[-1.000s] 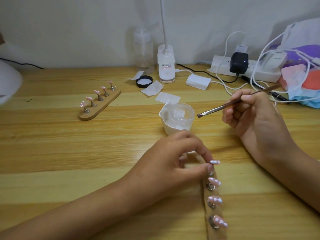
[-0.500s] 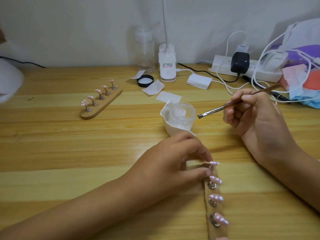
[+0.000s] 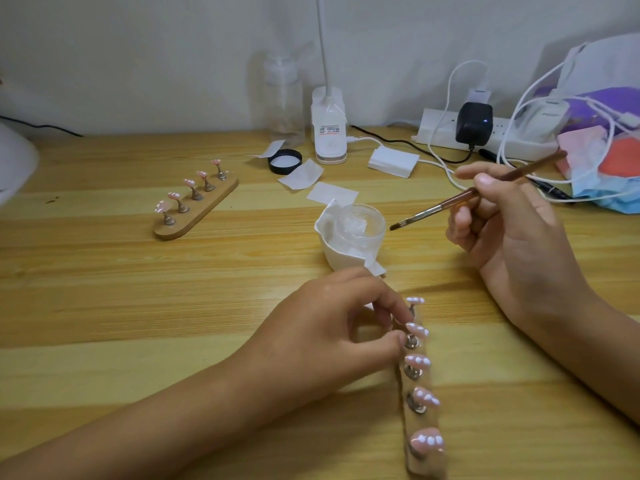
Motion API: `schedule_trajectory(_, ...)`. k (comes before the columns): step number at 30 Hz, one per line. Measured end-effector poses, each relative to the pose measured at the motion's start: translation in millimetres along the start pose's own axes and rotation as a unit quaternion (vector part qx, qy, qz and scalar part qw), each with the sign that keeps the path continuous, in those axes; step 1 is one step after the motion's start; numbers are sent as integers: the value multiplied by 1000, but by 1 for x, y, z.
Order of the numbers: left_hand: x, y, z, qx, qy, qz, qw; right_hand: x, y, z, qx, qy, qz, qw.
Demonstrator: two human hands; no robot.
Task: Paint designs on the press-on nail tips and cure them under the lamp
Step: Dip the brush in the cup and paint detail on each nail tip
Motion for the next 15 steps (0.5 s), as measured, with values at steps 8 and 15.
schedule_trajectory(8,2,-4,1,9,5,5,1000,-1,-9,-2,-9,15,-31,999)
schedule_trajectory(15,8,1,-11,-132,74,-14,988,-2,-9,-2,-13,13,-33,999)
Point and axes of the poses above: each hand's wrist, its own x-axis towards the middle knuckle, its own y-axis out of the back of the hand, z = x × y, the point moved 8 cm from there along x, towards the middle knuckle, and after that the axes turned 15 degrees about y, right-handed, at the moved point
